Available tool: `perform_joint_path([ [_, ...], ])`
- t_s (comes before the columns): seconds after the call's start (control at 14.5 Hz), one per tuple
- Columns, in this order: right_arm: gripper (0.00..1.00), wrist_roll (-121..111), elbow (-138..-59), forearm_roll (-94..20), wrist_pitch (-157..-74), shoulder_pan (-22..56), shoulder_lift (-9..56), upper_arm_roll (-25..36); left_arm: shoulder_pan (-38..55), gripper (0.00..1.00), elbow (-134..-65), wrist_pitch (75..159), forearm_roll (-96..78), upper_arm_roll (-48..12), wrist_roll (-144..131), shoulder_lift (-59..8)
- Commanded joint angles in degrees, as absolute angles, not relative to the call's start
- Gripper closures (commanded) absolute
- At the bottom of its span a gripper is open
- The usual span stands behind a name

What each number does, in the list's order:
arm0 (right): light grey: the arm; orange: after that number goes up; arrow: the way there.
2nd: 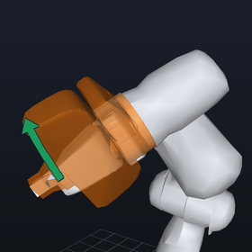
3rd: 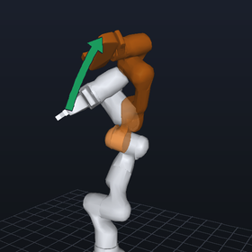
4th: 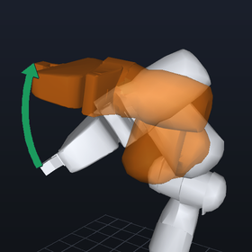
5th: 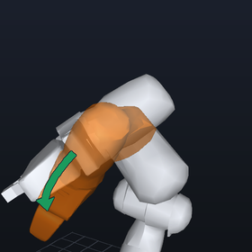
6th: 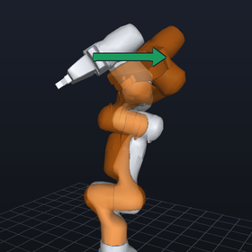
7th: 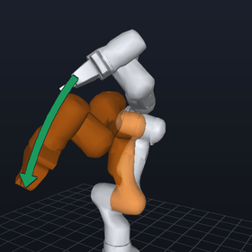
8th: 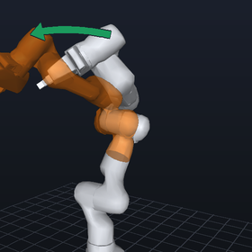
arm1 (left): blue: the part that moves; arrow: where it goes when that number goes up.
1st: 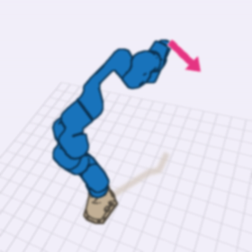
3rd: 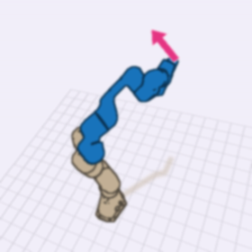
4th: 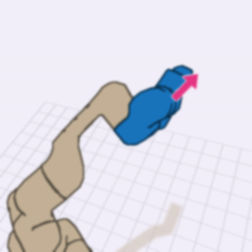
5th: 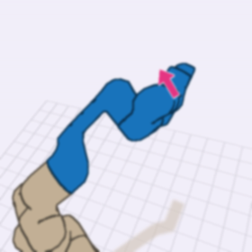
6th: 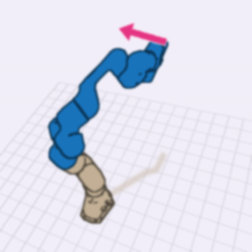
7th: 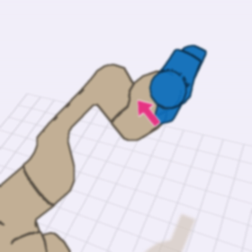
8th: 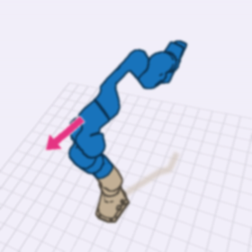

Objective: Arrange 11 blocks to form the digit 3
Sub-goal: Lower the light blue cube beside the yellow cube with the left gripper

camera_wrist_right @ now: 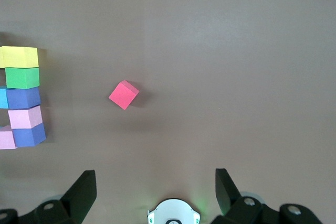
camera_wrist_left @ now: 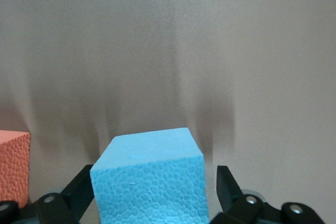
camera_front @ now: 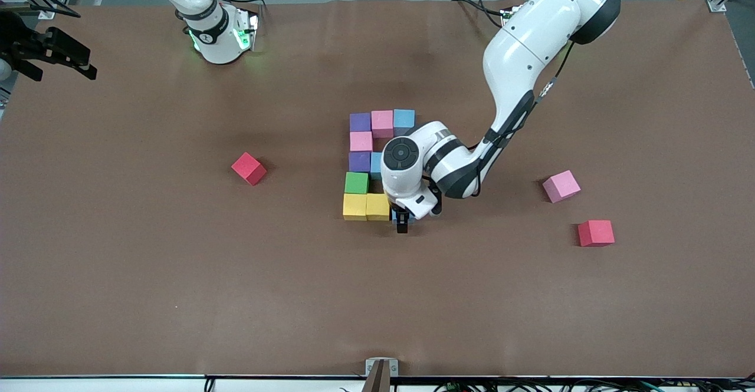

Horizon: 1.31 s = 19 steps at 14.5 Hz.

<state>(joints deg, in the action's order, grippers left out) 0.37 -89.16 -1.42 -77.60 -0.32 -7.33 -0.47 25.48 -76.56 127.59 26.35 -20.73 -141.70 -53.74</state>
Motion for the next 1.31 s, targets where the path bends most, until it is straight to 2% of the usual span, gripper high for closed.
perform_joint_path([
  [0.0,0.0,-0.1,-89.9,-1.9,-77.7,0.2,-8.1,0.5,26.0,0.0,-77.0,125.9,27.7,-20.5,-142.6,-52.4],
  [0.62,0.0,-2.6,-89.8,-0.4,-81.8,0.1,-8.0,0.3,26.5,0.0,-76.8,124.3,27.5,-21.2,-136.2,-51.9],
  [1.24,0.0,-2.3,-90.4,-1.1,-78.7,-0.4,-8.2,0.4,26.4,0.0,-76.6,124.2,27.5,-21.5,-135.9,-50.7],
])
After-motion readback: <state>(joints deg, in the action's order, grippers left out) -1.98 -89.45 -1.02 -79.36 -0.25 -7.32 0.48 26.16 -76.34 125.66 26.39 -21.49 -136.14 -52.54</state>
